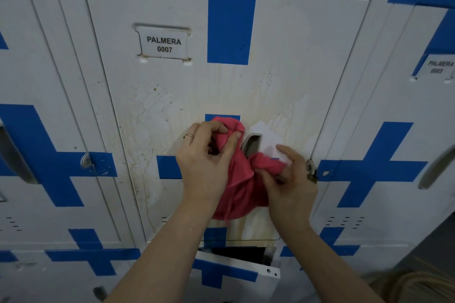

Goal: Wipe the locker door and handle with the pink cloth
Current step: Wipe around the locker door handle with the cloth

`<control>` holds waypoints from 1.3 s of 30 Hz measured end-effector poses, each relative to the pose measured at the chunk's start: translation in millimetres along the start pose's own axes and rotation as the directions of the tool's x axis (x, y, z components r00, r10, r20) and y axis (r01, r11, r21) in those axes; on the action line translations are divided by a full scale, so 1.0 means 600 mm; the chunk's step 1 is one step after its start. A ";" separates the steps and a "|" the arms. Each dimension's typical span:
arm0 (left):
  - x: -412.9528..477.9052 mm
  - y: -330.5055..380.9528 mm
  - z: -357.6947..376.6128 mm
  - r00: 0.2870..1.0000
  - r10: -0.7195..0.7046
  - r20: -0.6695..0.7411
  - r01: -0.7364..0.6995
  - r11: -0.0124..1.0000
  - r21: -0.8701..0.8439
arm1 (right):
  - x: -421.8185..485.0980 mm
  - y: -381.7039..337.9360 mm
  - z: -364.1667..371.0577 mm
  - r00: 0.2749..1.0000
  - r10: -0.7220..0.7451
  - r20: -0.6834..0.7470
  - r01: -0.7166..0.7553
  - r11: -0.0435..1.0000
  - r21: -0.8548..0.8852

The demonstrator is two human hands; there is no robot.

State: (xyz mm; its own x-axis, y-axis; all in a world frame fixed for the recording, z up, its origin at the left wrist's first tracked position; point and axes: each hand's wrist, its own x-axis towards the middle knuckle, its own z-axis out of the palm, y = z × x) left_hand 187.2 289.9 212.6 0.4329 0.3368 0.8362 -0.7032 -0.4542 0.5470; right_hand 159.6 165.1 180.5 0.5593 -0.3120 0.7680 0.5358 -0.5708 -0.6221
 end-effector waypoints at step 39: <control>-0.001 -0.005 -0.002 0.999 0.046 0.004 -0.046 0.999 0.026 | 0.025 -0.032 0.002 0.994 0.105 -0.026 -0.104 0.993 0.052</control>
State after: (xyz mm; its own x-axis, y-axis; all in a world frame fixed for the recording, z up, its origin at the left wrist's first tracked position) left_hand 188.4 292.3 210.7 0.4021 0.3124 0.8607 -0.7076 -0.4905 0.5086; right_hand 158.5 172.4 204.2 0.5961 -0.3898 0.7020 0.5072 -0.4949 -0.7055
